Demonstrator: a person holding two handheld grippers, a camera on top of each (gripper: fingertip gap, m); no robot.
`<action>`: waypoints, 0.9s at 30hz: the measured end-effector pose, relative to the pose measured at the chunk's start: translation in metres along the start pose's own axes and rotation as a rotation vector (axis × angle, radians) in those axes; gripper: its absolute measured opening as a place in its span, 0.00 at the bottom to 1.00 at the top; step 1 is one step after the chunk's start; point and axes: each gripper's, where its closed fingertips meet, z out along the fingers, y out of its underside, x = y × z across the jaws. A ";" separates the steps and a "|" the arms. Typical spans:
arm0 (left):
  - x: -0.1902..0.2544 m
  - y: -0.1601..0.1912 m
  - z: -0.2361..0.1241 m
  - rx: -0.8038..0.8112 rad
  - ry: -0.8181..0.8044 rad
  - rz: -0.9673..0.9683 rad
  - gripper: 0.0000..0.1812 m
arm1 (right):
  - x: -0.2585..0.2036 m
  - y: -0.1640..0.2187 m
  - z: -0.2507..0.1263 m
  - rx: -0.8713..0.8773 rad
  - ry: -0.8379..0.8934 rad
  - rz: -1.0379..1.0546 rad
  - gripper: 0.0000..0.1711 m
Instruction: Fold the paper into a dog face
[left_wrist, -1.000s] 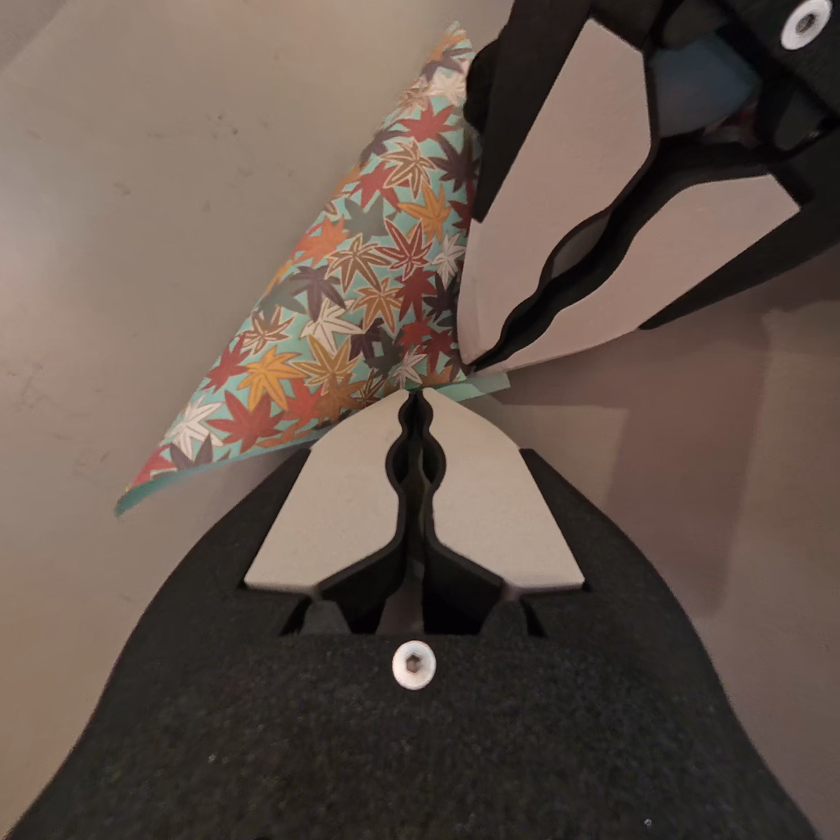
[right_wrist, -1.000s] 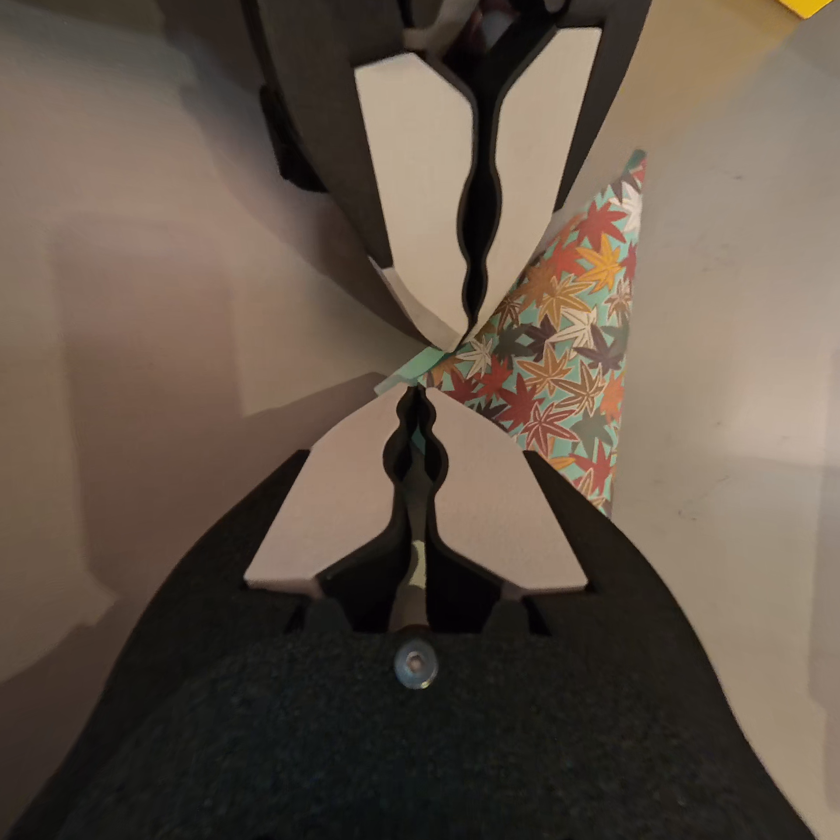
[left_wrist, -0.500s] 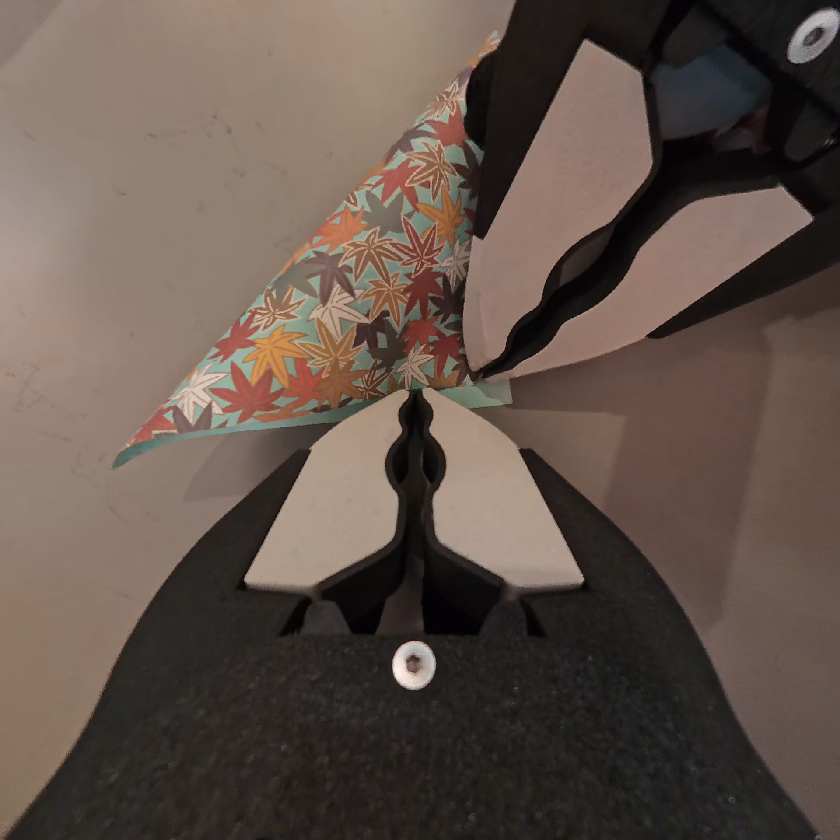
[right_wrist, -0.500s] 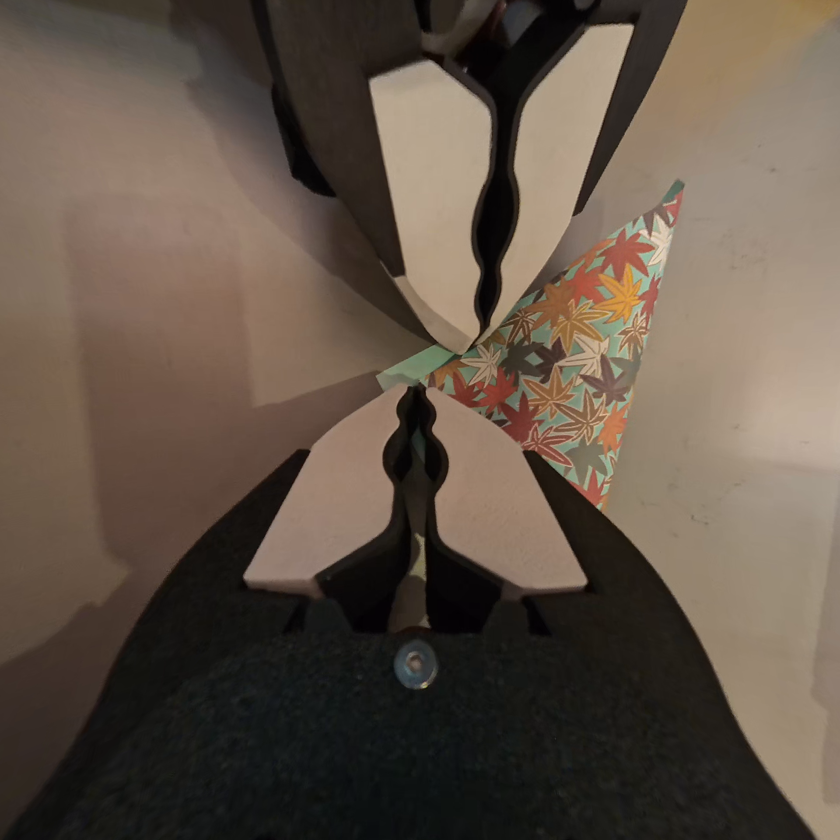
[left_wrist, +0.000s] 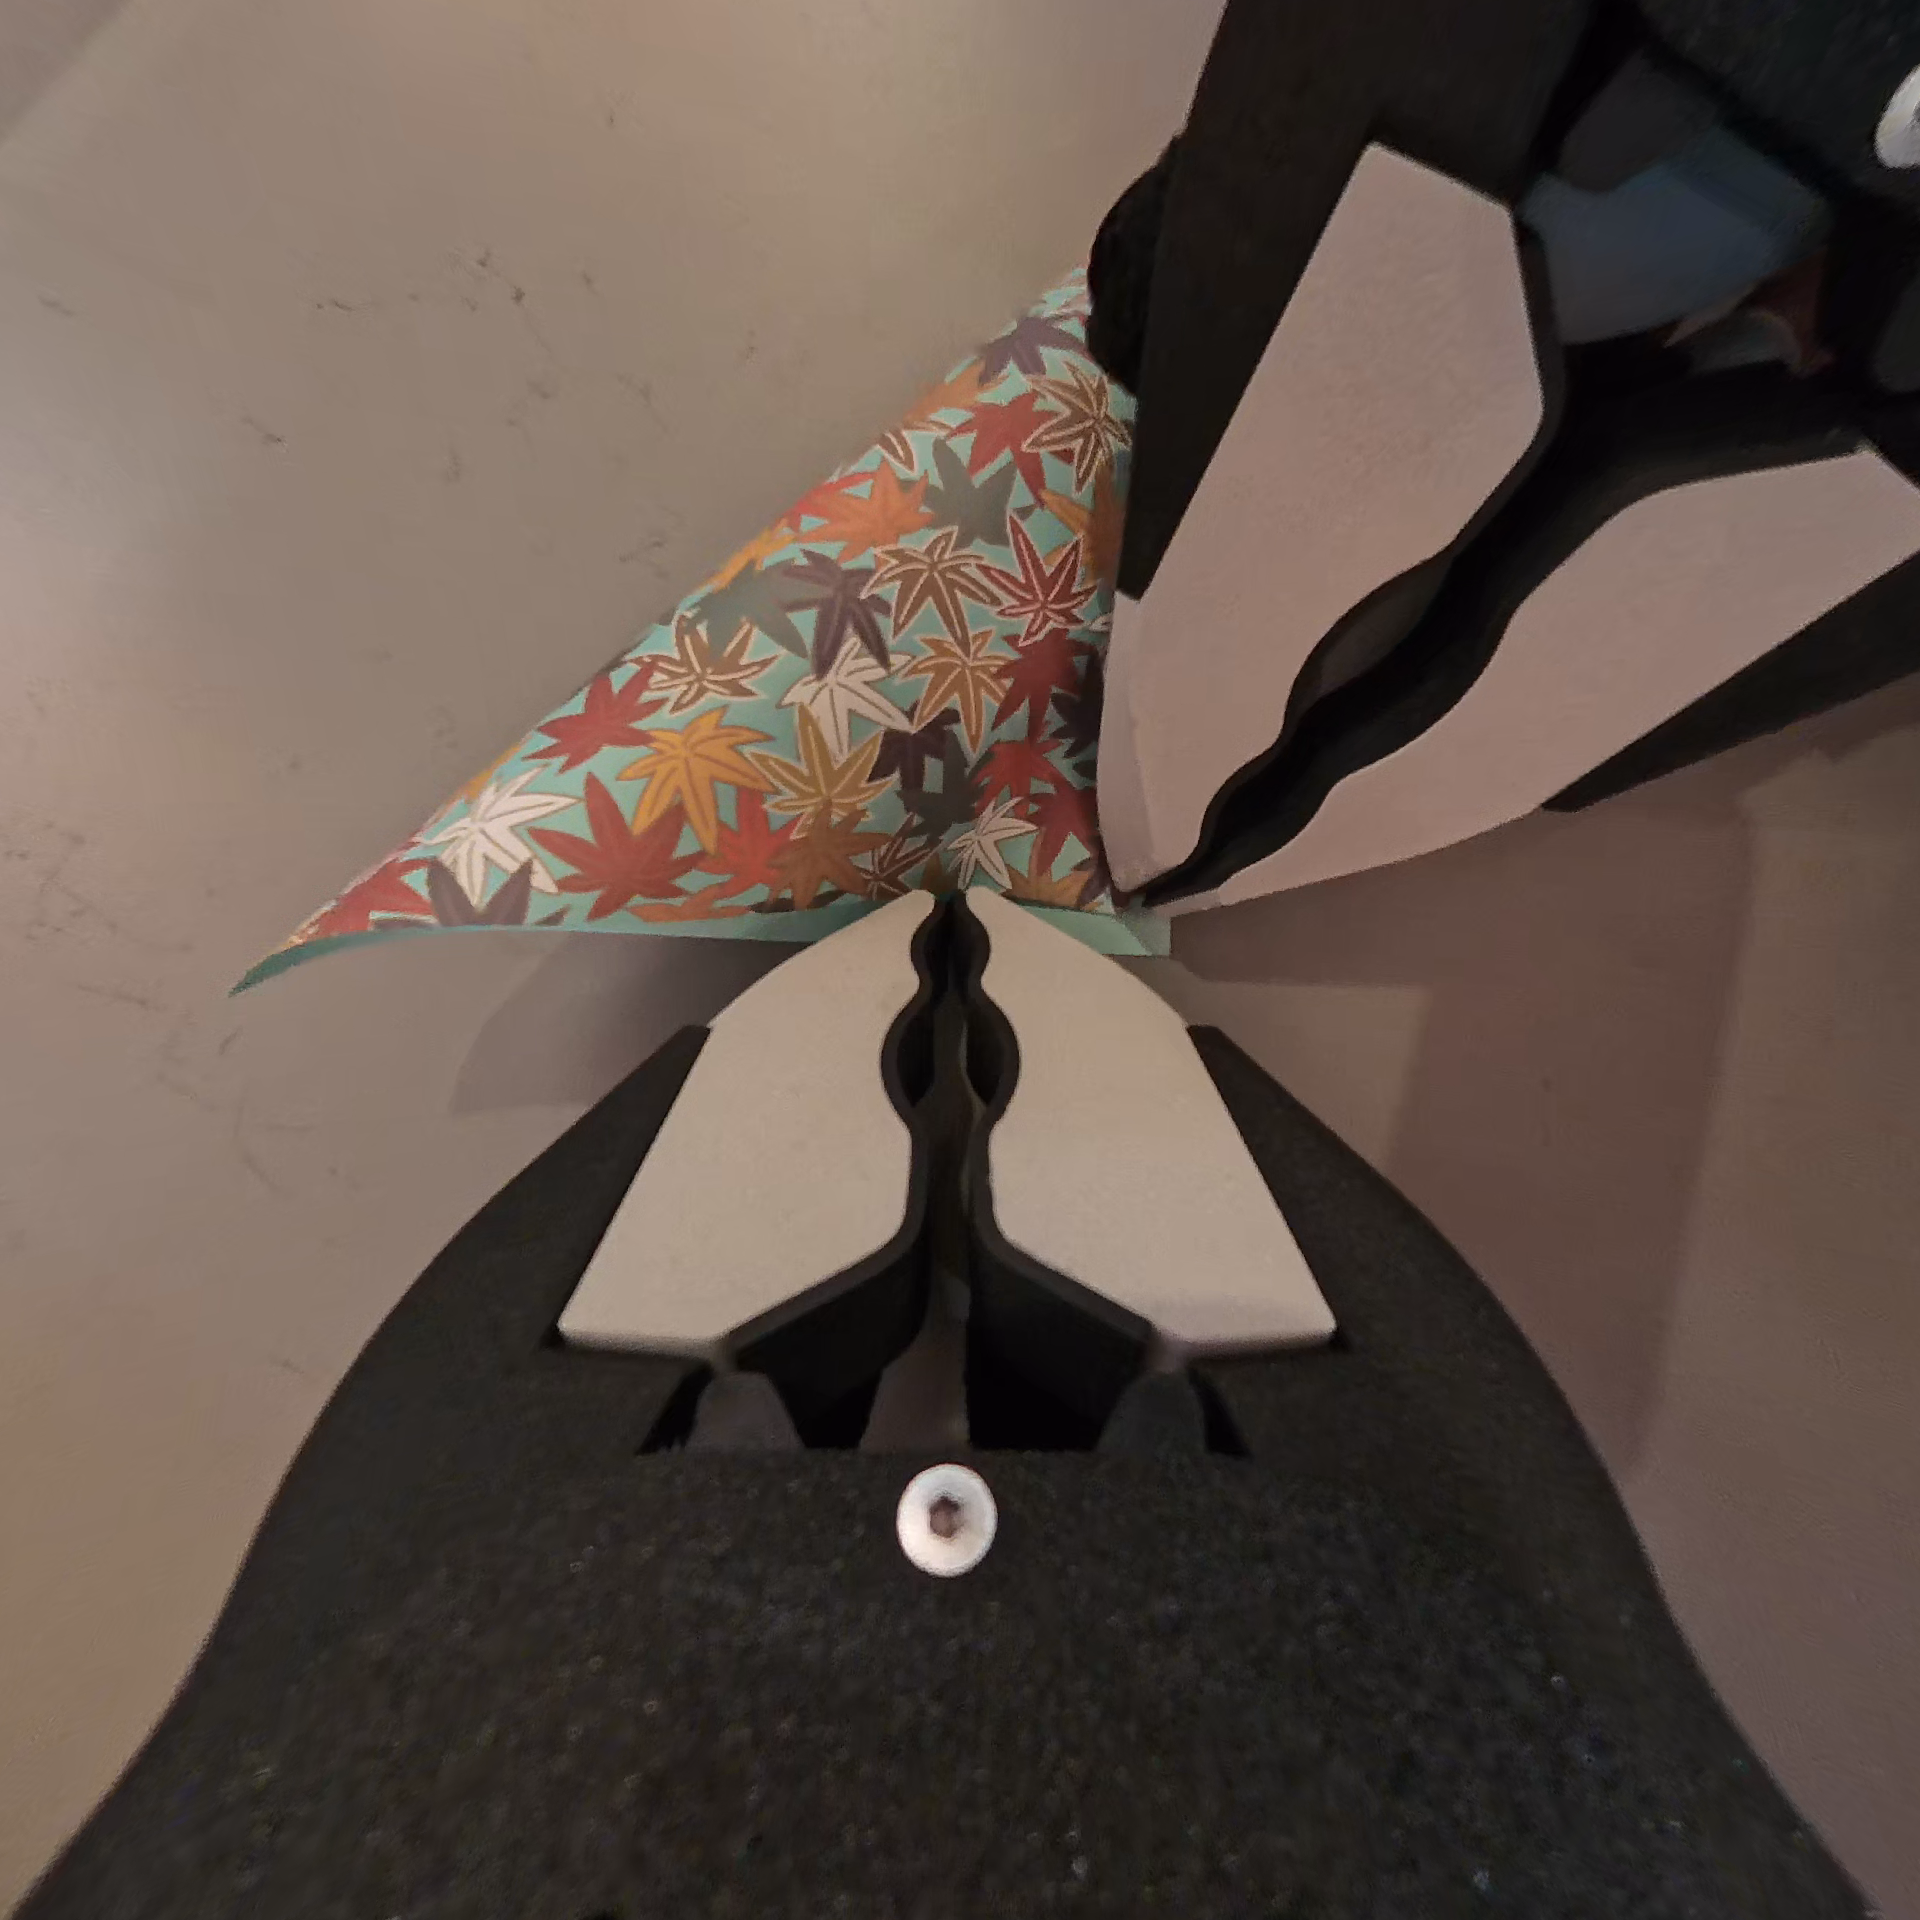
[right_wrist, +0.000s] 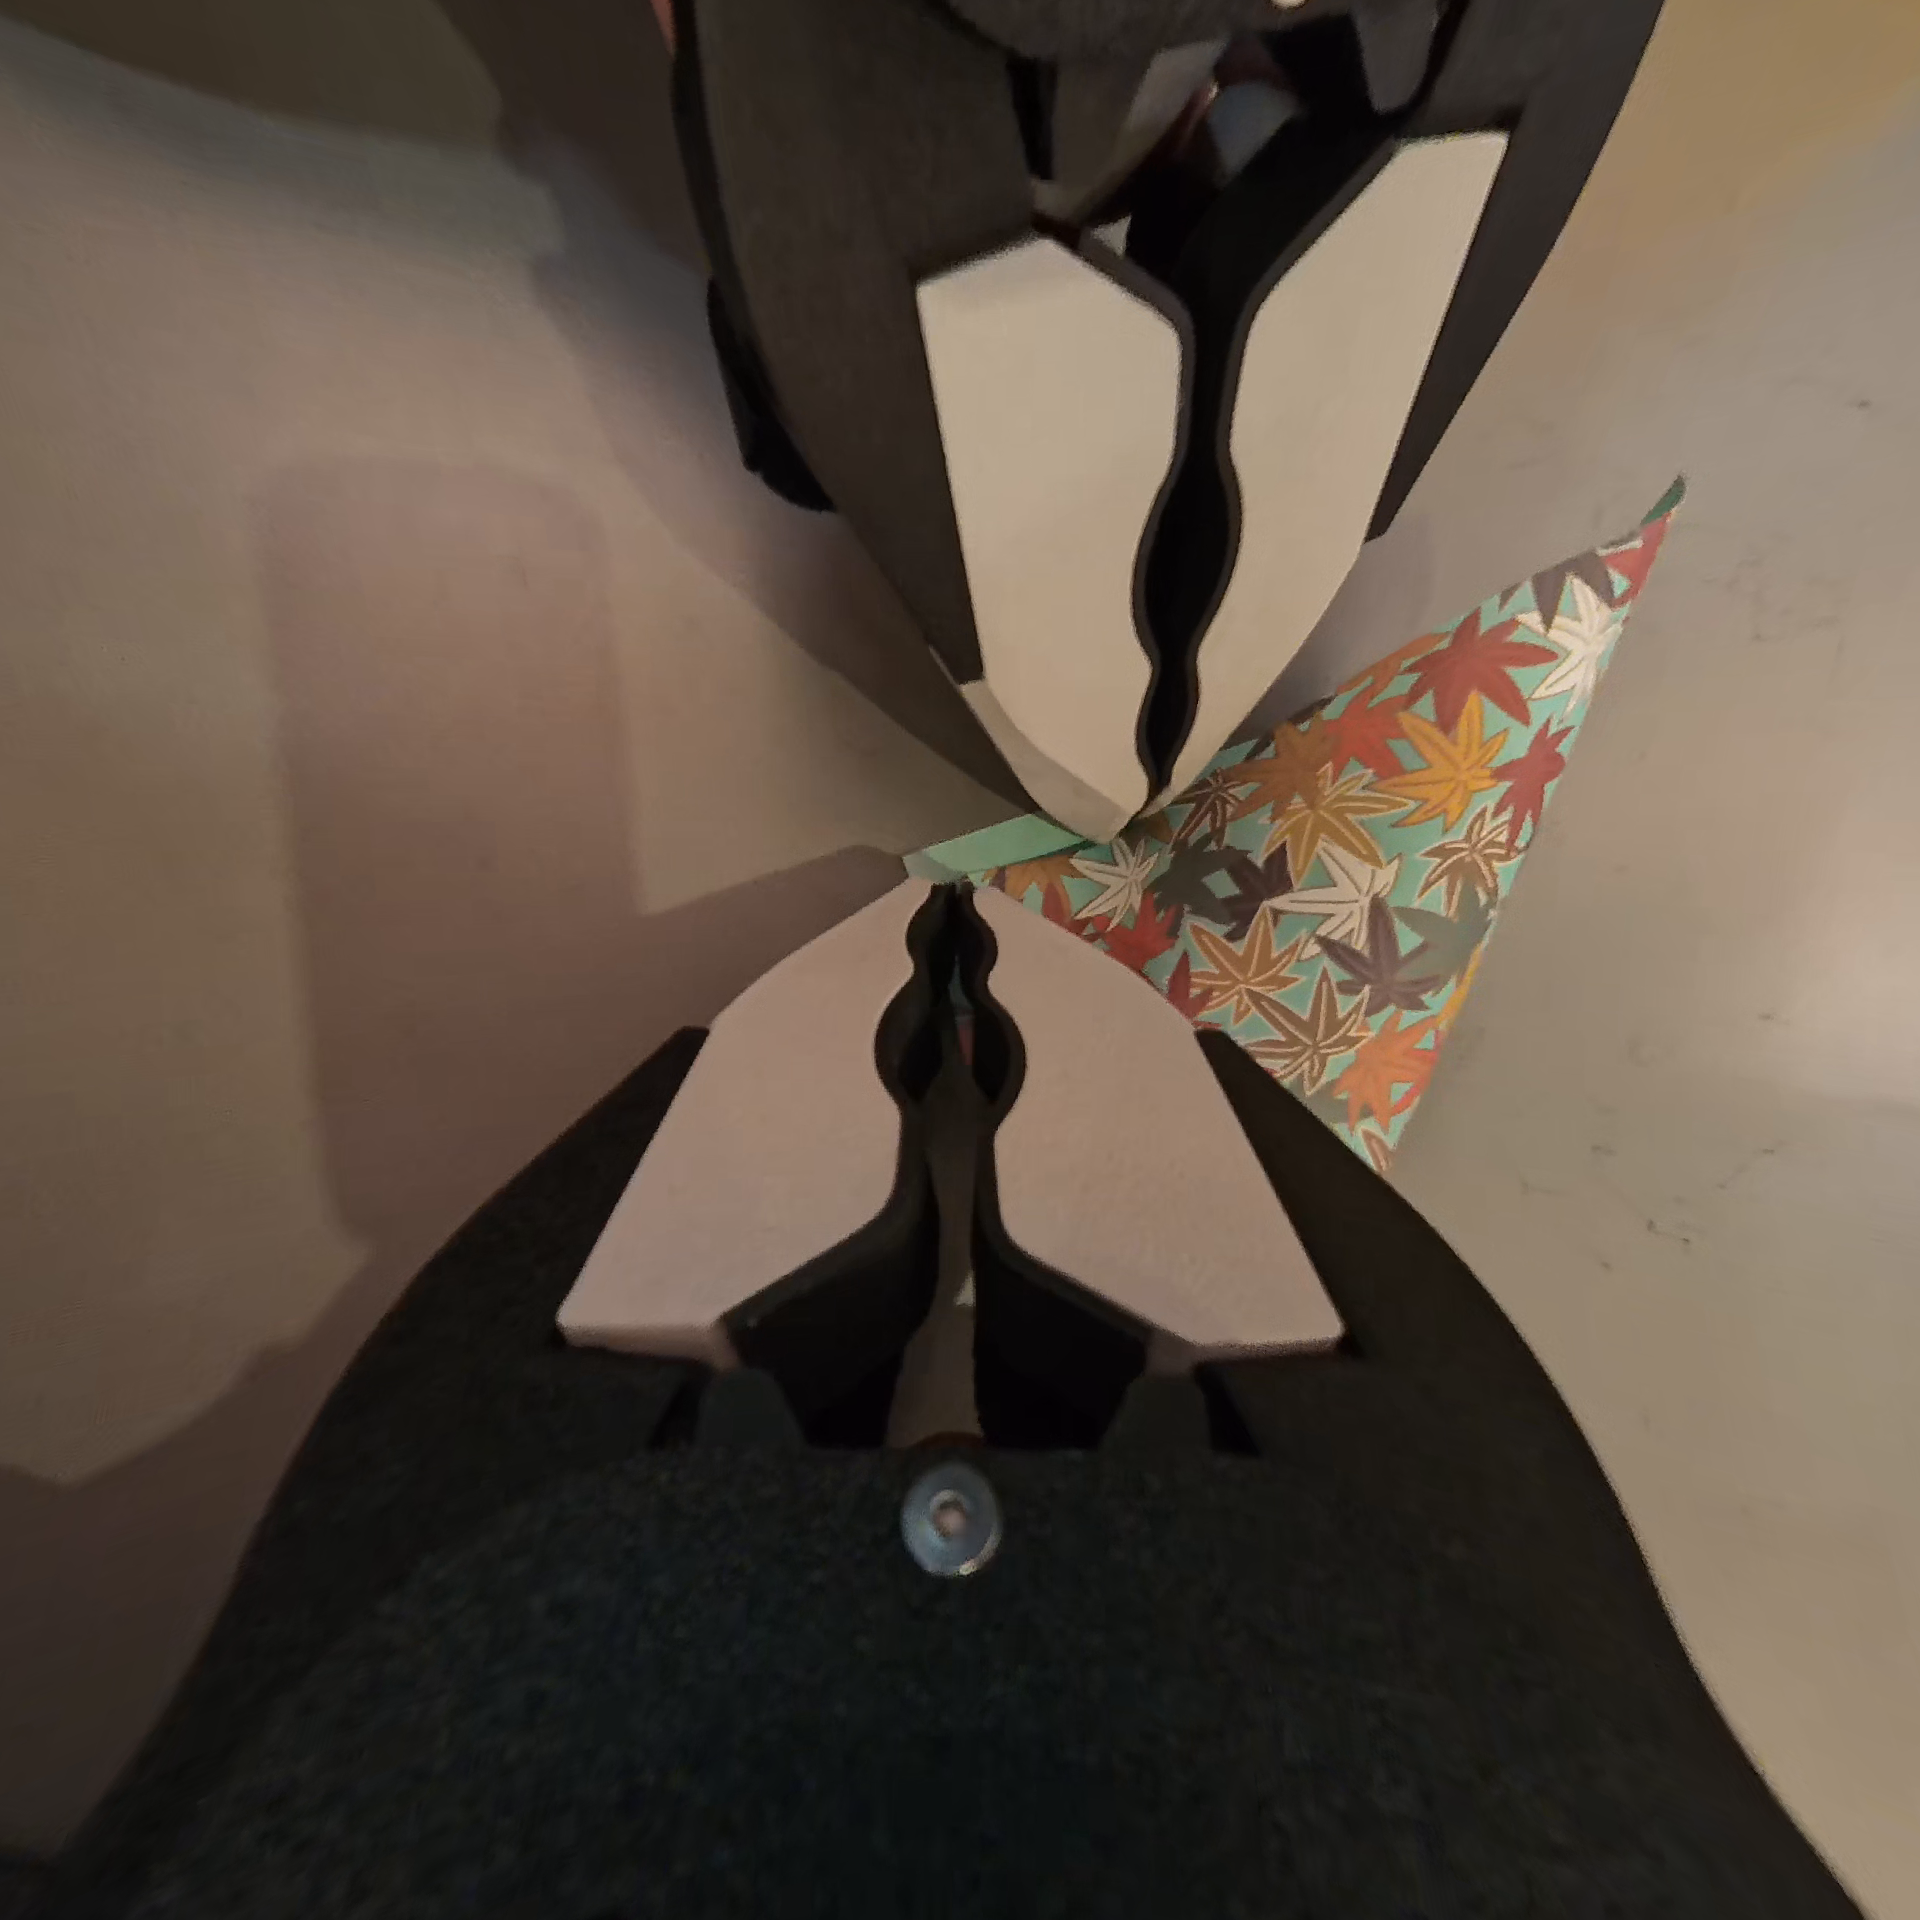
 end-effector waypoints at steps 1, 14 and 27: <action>0.000 0.000 0.000 0.000 0.000 0.000 0.00 | 0.000 -0.001 0.000 0.002 -0.004 0.001 0.00; -0.007 0.011 -0.010 -0.020 0.031 0.036 0.00 | -0.001 -0.001 0.003 -0.001 -0.030 -0.001 0.00; -0.016 0.006 -0.005 0.045 0.103 0.174 0.00 | -0.002 -0.001 0.003 0.021 -0.090 -0.006 0.00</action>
